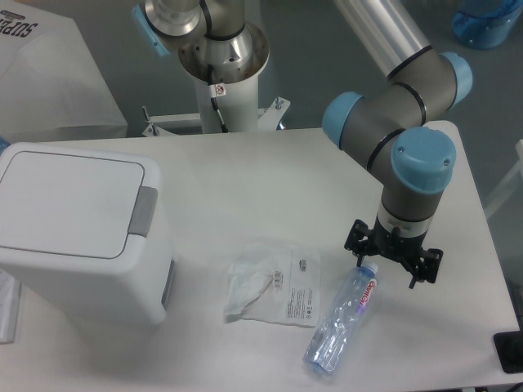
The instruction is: Open the trash can
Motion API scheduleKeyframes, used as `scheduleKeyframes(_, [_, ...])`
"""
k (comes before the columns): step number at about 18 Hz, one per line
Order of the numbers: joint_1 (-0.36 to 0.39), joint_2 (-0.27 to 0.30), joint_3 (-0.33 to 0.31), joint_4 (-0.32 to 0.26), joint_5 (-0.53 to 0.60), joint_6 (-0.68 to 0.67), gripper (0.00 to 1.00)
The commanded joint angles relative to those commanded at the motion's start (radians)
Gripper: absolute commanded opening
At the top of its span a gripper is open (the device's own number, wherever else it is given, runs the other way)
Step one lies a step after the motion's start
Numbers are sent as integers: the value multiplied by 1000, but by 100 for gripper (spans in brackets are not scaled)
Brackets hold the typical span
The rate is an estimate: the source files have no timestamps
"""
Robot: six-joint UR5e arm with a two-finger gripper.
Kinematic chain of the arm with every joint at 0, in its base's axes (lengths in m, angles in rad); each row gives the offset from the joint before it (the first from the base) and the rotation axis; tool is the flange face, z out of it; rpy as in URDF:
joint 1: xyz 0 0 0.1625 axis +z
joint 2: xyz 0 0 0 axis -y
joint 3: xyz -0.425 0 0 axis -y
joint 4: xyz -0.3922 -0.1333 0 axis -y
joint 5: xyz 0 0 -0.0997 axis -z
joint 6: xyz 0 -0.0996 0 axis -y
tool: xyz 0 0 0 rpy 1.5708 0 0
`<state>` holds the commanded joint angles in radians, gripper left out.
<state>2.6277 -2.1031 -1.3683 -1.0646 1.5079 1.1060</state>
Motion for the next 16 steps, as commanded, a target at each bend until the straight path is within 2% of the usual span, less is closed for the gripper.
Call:
scheduleKeyframes(9, [-1,0,0,0,-20,-26,100])
scheduleKeyframes(16, [-9,5,0,0,-126,-239,100])
